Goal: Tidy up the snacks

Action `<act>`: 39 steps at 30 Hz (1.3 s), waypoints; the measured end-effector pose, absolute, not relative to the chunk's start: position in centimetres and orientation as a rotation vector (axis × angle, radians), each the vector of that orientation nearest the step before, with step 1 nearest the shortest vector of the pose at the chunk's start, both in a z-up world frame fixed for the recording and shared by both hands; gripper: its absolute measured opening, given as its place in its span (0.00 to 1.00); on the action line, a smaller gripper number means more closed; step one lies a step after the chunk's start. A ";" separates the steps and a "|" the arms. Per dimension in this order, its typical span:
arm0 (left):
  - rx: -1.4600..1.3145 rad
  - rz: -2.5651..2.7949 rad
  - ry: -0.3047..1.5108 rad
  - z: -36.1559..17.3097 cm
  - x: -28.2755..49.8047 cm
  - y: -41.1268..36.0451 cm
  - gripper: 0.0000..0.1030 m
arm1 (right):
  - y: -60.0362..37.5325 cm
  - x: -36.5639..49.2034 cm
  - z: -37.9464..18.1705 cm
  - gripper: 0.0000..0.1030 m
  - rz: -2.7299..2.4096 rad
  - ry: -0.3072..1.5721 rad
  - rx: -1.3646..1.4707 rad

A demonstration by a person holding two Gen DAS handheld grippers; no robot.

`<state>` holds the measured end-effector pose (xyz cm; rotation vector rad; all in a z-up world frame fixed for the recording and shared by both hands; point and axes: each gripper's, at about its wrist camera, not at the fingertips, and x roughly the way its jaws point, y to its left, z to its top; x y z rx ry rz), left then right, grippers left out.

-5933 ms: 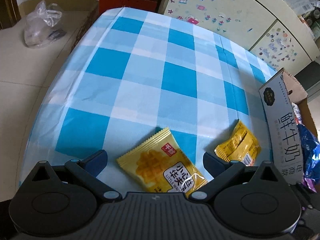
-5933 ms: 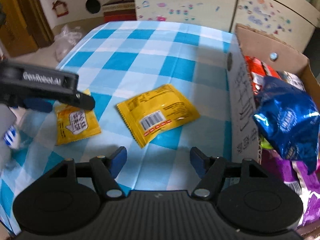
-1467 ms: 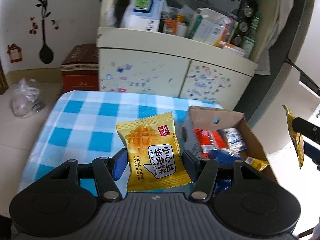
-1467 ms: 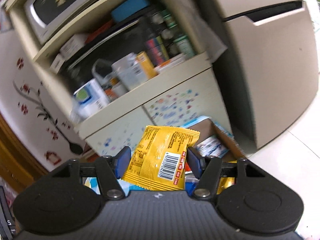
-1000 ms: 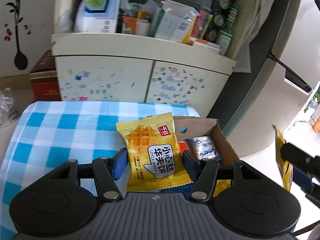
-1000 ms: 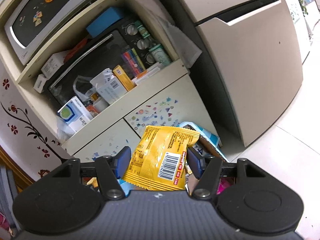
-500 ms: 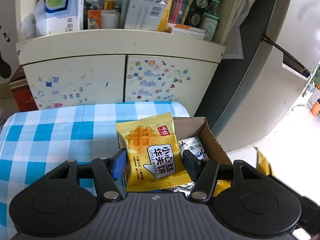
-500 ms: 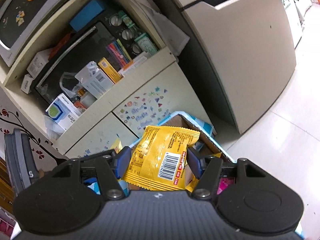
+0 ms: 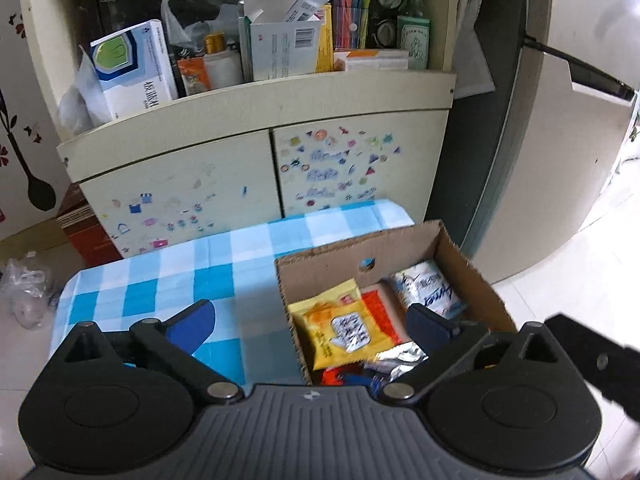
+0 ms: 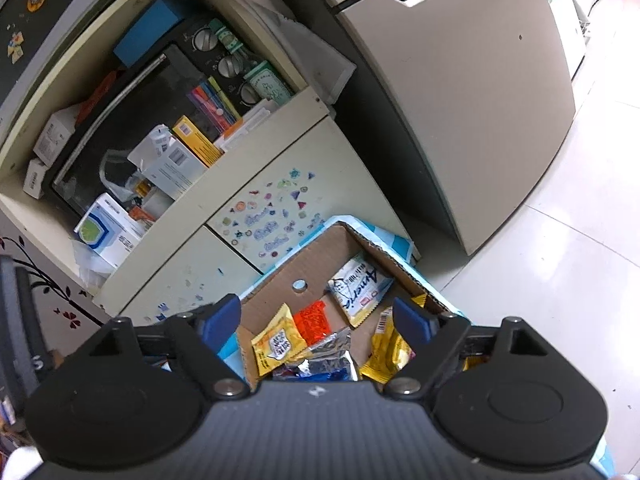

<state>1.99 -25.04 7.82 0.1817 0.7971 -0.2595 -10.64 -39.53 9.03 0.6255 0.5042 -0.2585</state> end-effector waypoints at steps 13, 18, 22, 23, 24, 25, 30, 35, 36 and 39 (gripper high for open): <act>0.196 -0.220 0.840 8.2 -1.1 -22.2 1.00 | -38.1 -10.3 8.1 0.88 -0.341 0.582 0.475; 0.181 -0.216 0.869 8.0 -1.8 -21.5 1.00 | -37.0 -10.4 8.2 0.88 -0.390 0.619 0.361; 0.185 -0.197 0.893 7.8 -2.1 -21.0 1.00 | -36.3 -10.7 8.6 0.90 -0.392 0.637 0.291; 0.187 -0.191 0.895 7.8 -2.1 -20.9 1.00 | -36.2 -10.8 8.7 0.90 -0.388 0.638 0.281; 0.189 -0.187 0.898 7.7 -2.2 -20.7 1.00 | -36.0 -10.9 8.8 0.91 -0.383 0.641 0.269; 0.189 -0.186 0.902 7.7 -2.3 -20.6 1.00 | -35.9 -11.1 8.9 0.91 -0.379 0.644 0.260; 0.171 -0.193 0.923 7.5 -2.9 -20.1 1.00 | -35.5 -11.4 9.2 0.91 -0.382 0.654 0.230; 0.193 -0.196 0.917 7.7 -3.7 -20.3 1.00 | -35.5 -11.8 9.4 0.91 -0.379 0.667 0.225; 0.192 -0.198 0.915 7.8 -3.8 -20.3 1.00 | -35.4 -11.8 9.3 0.91 -0.378 0.672 0.224; 0.194 -0.204 0.905 8.1 -4.2 -20.3 1.00 | -35.4 -11.9 9.3 0.91 -0.377 0.681 0.213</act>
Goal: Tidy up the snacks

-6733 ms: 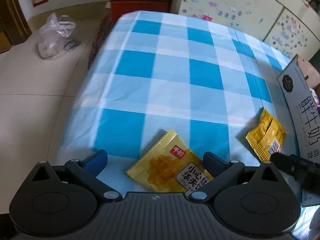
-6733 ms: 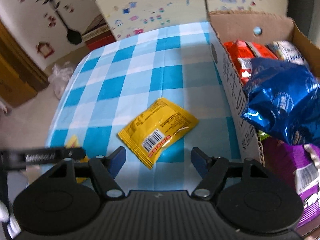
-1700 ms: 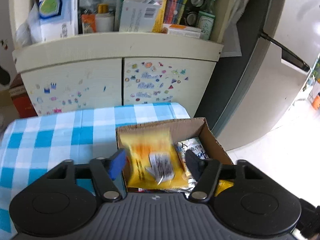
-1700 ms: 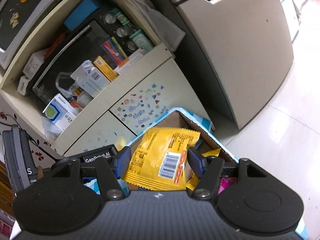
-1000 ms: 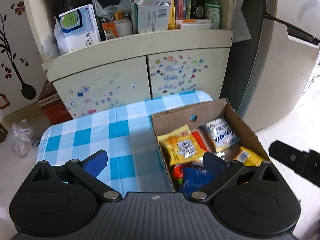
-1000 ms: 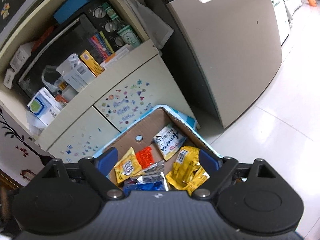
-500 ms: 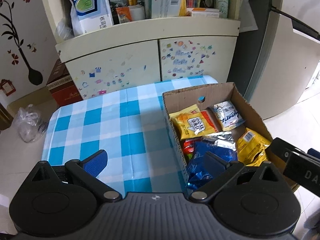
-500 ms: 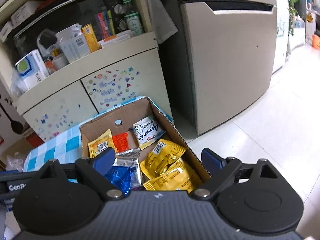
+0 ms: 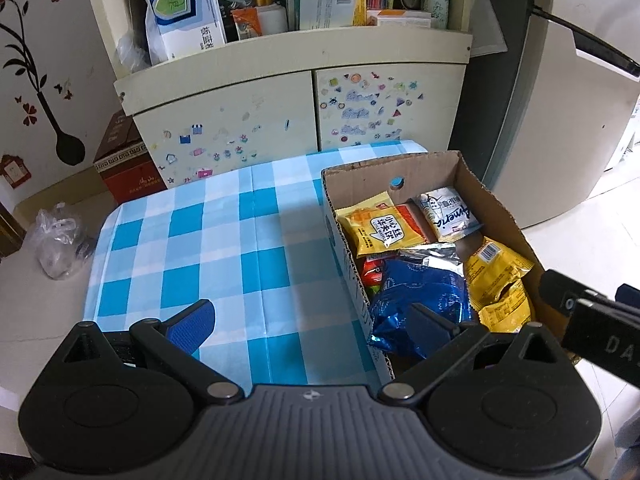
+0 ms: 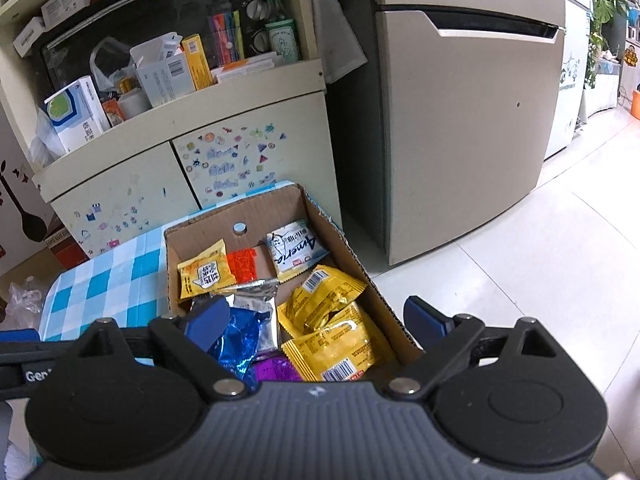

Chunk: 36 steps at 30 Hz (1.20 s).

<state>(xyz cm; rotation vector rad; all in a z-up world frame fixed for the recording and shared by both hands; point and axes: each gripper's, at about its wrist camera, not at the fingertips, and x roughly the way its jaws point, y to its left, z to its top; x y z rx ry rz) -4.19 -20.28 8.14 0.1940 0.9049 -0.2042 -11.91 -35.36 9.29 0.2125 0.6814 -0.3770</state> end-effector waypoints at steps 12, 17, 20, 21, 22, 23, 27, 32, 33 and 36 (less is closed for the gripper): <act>0.214 -0.203 0.883 9.0 -5.1 -20.2 1.00 | -34.9 -11.7 8.9 0.92 -0.365 0.731 0.164; 0.210 -0.203 0.888 9.1 -5.2 -20.0 1.00 | -34.8 -11.7 9.1 0.92 -0.362 0.727 0.162; 0.209 -0.203 0.888 9.1 -5.3 -20.0 1.00 | -34.8 -11.6 9.0 0.92 -0.362 0.732 0.163; 0.209 -0.205 0.887 9.1 -5.3 -20.0 1.00 | -34.8 -11.7 9.0 0.92 -0.365 0.731 0.160; 0.209 -0.205 0.888 9.1 -5.3 -20.0 1.00 | -34.7 -11.7 9.0 0.92 -0.366 0.730 0.157; 0.209 -0.204 0.889 9.1 -5.3 -20.0 1.00 | -34.7 -11.6 9.0 0.92 -0.367 0.730 0.156; 0.206 -0.203 0.891 9.1 -5.3 -19.9 1.00 | -34.7 -11.6 9.1 0.92 -0.366 0.731 0.157; 0.205 -0.203 0.894 8.9 -5.2 -19.9 1.00 | -34.7 -11.5 8.9 0.92 -0.365 0.735 0.155; 0.205 -0.203 0.894 8.9 -5.2 -19.9 1.00 | -34.7 -11.5 8.9 0.92 -0.364 0.735 0.155; 0.200 -0.205 0.899 8.8 -5.2 -19.8 1.00 | -34.6 -11.5 8.9 0.92 -0.365 0.738 0.152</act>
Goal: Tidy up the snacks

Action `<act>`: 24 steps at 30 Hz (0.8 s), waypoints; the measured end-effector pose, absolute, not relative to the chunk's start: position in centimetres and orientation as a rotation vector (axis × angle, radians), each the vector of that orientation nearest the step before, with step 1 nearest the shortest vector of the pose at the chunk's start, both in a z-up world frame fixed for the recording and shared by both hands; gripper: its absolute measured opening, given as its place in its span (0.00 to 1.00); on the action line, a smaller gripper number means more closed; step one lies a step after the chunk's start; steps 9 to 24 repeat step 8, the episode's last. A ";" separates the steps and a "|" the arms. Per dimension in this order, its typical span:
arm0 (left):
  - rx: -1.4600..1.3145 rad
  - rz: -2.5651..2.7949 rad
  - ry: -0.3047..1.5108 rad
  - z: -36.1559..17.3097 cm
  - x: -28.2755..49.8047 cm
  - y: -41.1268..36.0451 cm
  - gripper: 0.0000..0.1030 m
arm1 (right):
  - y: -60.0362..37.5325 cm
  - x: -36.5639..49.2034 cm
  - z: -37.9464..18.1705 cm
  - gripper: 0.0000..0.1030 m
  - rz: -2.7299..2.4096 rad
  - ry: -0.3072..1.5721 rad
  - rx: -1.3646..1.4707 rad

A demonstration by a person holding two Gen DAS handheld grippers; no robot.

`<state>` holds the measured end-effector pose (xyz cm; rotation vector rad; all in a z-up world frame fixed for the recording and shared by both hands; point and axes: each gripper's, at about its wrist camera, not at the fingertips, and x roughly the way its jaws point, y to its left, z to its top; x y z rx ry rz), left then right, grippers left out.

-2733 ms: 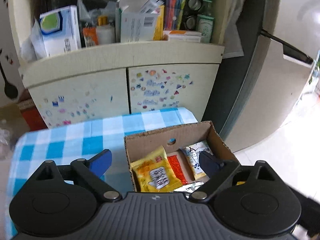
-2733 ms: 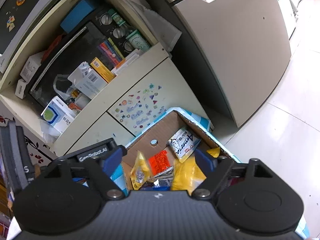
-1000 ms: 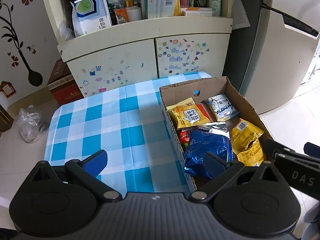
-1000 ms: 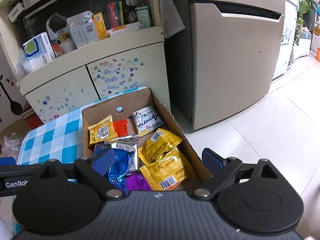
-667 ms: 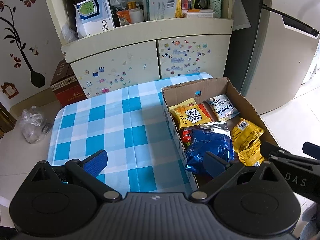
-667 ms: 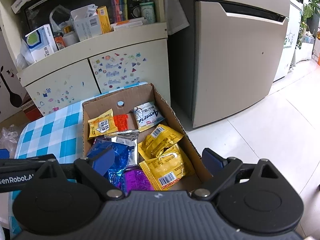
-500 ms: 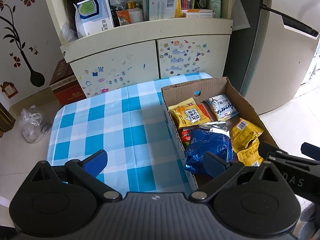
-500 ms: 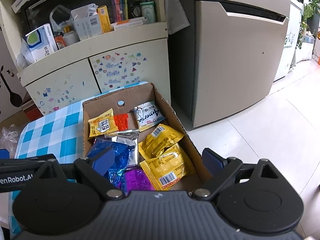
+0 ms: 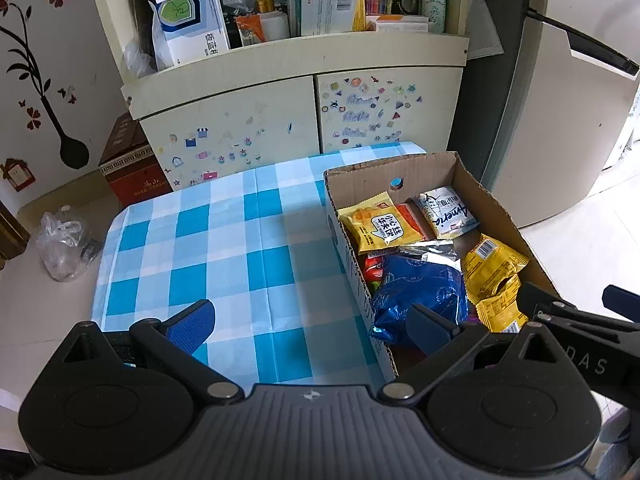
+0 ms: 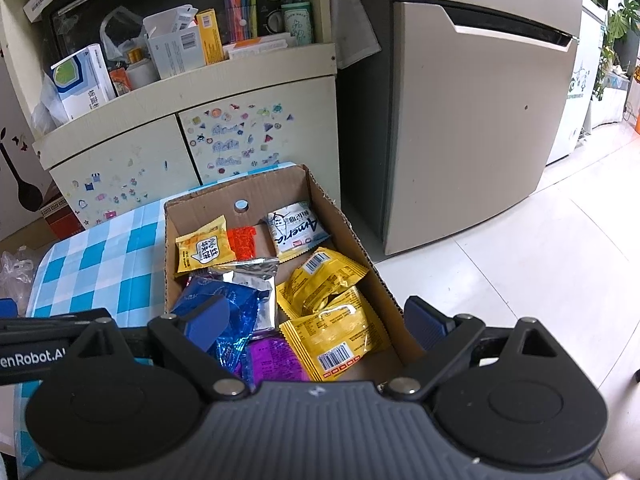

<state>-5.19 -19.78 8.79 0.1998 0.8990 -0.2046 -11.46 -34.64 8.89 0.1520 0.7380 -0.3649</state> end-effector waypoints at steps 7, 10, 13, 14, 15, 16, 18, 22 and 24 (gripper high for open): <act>0.192 -0.213 0.905 8.5 -4.7 -20.0 1.00 | -34.8 -11.3 8.7 0.92 -0.380 0.744 0.157; 0.192 -0.212 0.908 8.5 -4.6 -20.1 1.00 | -34.8 -11.2 8.7 0.92 -0.382 0.746 0.157; 0.192 -0.212 0.908 8.5 -4.6 -20.1 1.00 | -34.8 -11.2 8.7 0.92 -0.382 0.746 0.157; 0.192 -0.212 0.908 8.5 -4.6 -20.1 1.00 | -34.8 -11.2 8.7 0.92 -0.382 0.746 0.157; 0.192 -0.212 0.908 8.5 -4.6 -20.1 1.00 | -34.8 -11.2 8.7 0.92 -0.382 0.746 0.157; 0.192 -0.212 0.908 8.5 -4.6 -20.1 1.00 | -34.8 -11.2 8.7 0.92 -0.382 0.746 0.157; 0.192 -0.212 0.908 8.5 -4.6 -20.1 1.00 | -34.8 -11.2 8.7 0.92 -0.382 0.746 0.157; 0.192 -0.212 0.908 8.5 -4.6 -20.1 1.00 | -34.8 -11.2 8.7 0.92 -0.382 0.746 0.157; 0.192 -0.212 0.908 8.5 -4.6 -20.1 1.00 | -34.8 -11.2 8.7 0.92 -0.382 0.746 0.157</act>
